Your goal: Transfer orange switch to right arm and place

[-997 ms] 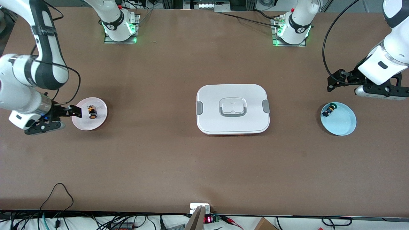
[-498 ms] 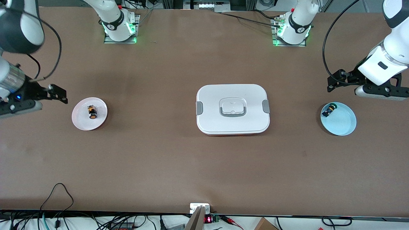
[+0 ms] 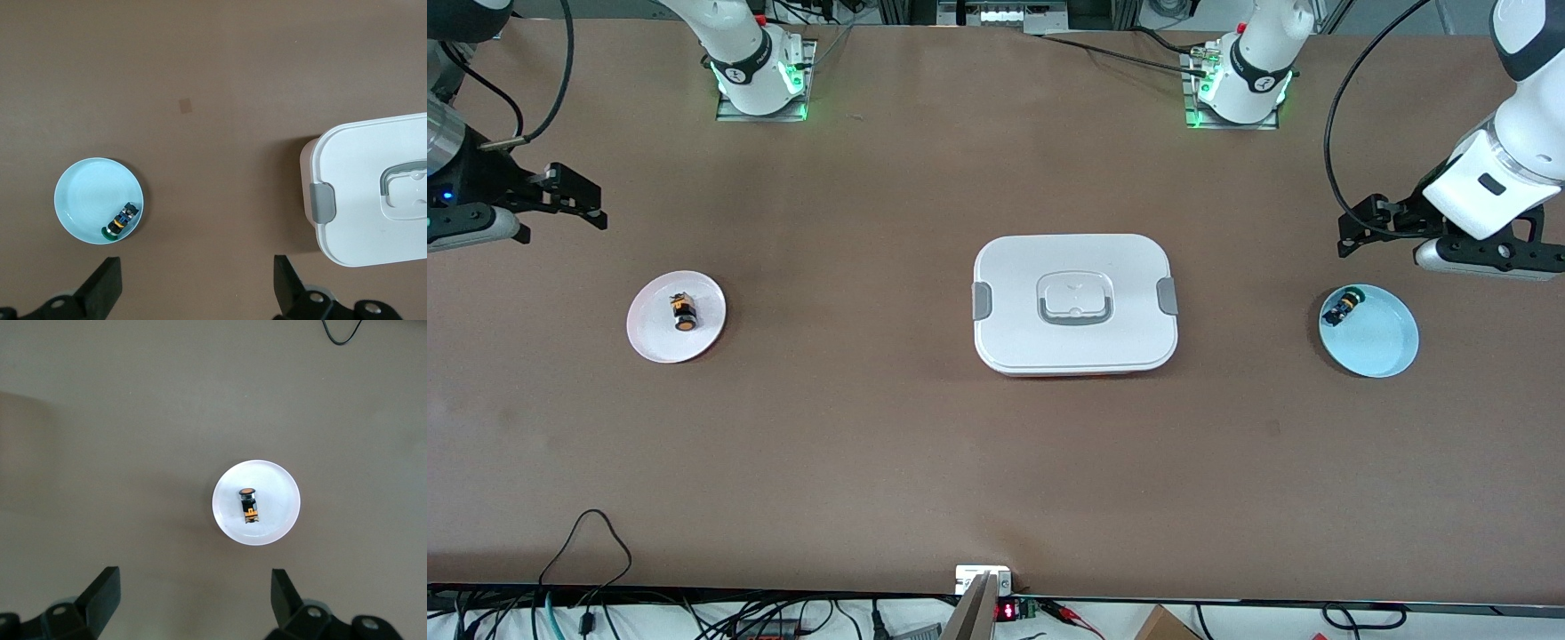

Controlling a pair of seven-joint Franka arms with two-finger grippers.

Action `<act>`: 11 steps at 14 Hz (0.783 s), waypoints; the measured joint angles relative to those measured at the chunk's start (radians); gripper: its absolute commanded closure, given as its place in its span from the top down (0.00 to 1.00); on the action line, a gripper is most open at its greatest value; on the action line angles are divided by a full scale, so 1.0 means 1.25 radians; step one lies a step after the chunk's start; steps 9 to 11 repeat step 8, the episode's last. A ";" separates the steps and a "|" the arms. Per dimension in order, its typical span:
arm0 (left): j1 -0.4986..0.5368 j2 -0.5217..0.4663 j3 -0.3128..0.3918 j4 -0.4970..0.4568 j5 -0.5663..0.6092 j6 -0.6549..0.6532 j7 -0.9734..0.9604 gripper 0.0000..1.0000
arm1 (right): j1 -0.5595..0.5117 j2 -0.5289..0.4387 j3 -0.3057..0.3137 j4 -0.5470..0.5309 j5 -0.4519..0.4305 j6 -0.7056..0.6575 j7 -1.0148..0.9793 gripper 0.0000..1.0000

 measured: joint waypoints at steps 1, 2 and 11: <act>0.000 0.000 0.000 0.000 0.000 0.000 0.000 1.00 | 0.000 0.000 0.005 0.000 0.000 0.000 0.008 1.00; 0.000 0.000 0.000 0.000 0.000 0.000 0.000 1.00 | 0.000 0.000 0.007 0.001 0.000 0.000 0.010 1.00; 0.000 0.000 0.000 0.000 0.000 -0.001 0.000 1.00 | 0.000 0.006 0.007 0.017 0.000 0.000 0.010 1.00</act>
